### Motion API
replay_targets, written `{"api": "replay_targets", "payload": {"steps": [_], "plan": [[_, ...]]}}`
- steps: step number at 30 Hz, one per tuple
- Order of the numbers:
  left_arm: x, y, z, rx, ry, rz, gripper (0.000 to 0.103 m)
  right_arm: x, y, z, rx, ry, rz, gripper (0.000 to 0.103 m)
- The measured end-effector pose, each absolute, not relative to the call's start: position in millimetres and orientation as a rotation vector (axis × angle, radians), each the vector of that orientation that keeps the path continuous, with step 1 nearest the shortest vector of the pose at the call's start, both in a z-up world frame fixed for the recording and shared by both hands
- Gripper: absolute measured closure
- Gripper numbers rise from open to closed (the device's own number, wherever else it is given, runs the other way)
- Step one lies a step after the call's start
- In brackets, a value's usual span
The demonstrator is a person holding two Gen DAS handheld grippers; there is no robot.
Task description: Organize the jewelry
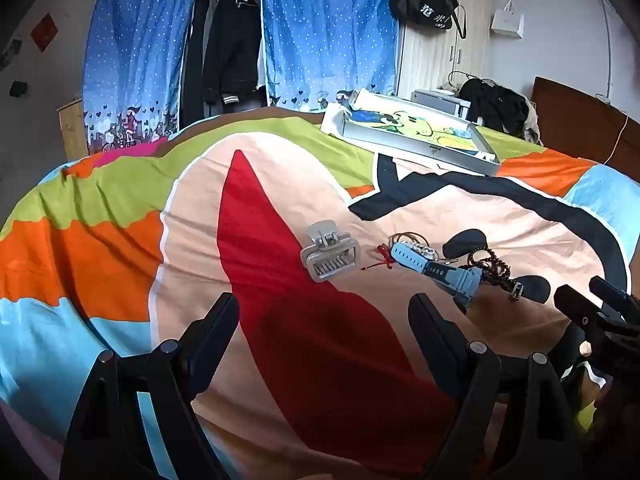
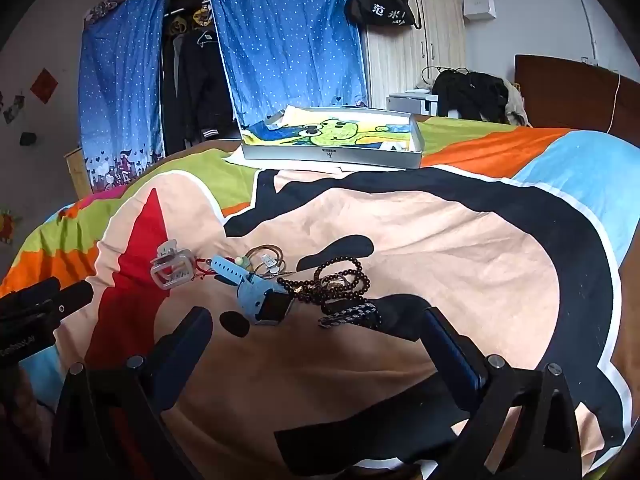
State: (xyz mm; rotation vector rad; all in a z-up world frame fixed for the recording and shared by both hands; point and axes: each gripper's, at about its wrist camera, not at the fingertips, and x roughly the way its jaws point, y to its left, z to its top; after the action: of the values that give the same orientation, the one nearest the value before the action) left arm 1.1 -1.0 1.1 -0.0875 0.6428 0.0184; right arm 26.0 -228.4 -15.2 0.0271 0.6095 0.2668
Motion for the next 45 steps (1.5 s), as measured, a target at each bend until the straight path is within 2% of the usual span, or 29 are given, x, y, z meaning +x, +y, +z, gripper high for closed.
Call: {"api": "replay_targets", "payload": {"steps": [45], "plan": [[-0.1,-3.4,-0.1,-0.080,0.623,0.035,0.021,28.9,-236.2,-16.9,0.038,0.619,0.249,0.000]]}}
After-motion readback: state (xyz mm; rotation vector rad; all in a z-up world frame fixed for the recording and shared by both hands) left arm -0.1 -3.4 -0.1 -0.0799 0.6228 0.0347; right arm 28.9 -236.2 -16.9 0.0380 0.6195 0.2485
